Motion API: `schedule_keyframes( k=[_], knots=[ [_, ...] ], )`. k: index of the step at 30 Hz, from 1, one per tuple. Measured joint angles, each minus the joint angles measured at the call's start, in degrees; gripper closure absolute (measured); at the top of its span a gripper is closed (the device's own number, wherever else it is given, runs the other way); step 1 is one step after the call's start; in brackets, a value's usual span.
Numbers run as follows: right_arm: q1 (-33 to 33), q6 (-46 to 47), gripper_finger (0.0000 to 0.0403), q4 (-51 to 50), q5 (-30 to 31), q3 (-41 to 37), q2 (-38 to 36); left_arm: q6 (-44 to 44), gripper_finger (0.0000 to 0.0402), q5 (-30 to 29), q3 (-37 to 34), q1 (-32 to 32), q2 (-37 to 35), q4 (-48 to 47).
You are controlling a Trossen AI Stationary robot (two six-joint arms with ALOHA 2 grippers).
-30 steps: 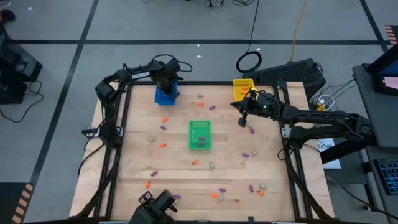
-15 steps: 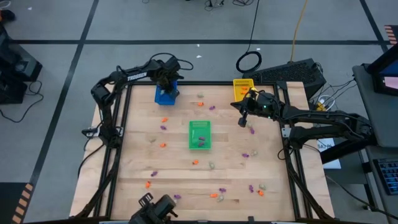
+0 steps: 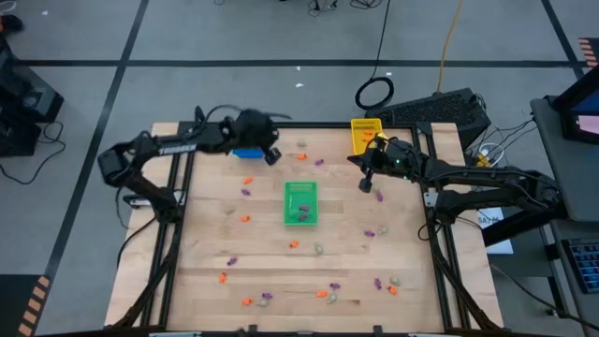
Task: Sort Halloween decoration
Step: Put the orange skeleton toy into the yellow bin
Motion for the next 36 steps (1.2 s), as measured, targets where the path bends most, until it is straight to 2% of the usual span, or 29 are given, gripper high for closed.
schedule_keyframes(
  k=[5, 10, 15, 21, 24, 31, 36],
  knots=[
    [2.33, 1.85, 0.0403, -4.61, 0.28, 1.93, 0.00, -1.06, 0.0391, -0.05, -11.82, -6.95, -4.26, 17.03],
    [7.64, 8.52, 0.0403, -21.28, 7.08, 7.85, 0.00, -0.99, 0.0391, -0.60, -18.64, -12.57, -5.72, 30.11],
    [15.64, 21.89, 0.0403, -37.15, 7.37, 11.75, 0.00, 1.91, 0.0391, -1.59, -20.05, -15.87, -5.70, 32.96],
    [28.77, 40.85, 0.0403, -49.12, 7.11, 11.93, 0.00, 3.62, 0.0391, -1.64, -20.04, -17.27, -5.70, 34.87],
    [35.88, 50.24, 0.0403, -51.37, 6.64, 11.93, 0.04, 3.80, 0.0391, -1.62, -20.02, -17.45, -5.70, 35.86],
    [49.74, 69.45, 0.0403, -51.20, -2.10, 11.93, 2.91, 4.70, 0.0391, -1.62, -20.00, -17.49, -5.70, 36.10],
    [59.64, 83.04, 0.0403, -45.26, -4.99, 11.98, 8.27, 5.17, 0.0391, -1.62, -20.00, -17.49, -5.70, 36.09]
  ],
)
